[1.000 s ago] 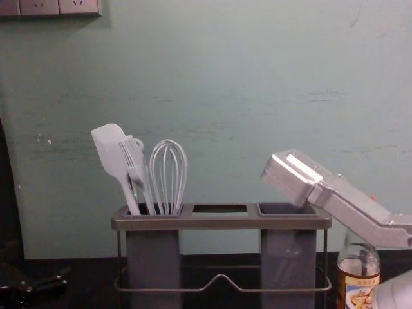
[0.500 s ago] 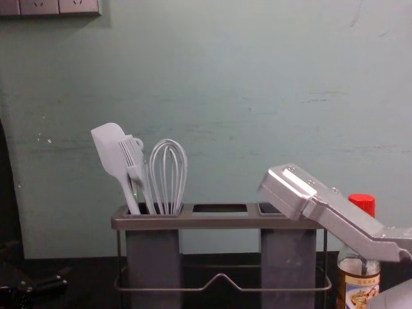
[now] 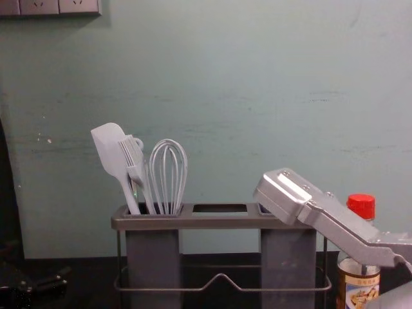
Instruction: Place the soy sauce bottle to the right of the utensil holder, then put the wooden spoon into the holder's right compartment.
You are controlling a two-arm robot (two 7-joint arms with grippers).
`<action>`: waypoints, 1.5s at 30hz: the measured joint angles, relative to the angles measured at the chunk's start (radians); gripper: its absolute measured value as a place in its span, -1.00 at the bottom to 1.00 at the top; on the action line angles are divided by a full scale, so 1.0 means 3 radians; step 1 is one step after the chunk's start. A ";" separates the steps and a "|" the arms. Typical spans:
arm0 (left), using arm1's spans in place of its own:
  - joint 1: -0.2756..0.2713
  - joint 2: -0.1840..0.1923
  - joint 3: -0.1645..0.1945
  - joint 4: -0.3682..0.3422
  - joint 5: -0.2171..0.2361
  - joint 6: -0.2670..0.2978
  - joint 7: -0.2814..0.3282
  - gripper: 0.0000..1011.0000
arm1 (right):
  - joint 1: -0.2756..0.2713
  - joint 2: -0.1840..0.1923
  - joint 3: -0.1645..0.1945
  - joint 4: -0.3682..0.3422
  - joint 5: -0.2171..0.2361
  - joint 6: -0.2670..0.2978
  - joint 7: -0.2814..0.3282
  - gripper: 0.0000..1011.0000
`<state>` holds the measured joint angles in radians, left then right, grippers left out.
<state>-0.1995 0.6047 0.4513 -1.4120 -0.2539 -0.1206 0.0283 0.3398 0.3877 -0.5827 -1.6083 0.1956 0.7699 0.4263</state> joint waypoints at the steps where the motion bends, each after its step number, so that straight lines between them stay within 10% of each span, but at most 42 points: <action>1: 0.0000 0.0000 0.0000 0.0000 0.0000 0.0000 0.0000 0.99 | -0.0002 -0.0001 0.0003 -0.0003 -0.0005 -0.0003 0.0003 0.98; 45: 0.0000 0.0000 0.0000 0.0000 0.0000 0.0000 0.0000 0.99 | -0.0053 -0.0153 0.0077 0.0101 -0.0288 -0.0040 0.0148 0.98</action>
<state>-0.1995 0.6047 0.4514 -1.4120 -0.2539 -0.1205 0.0283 0.3239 0.3418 -0.5595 -1.5780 0.1093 0.7579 0.4707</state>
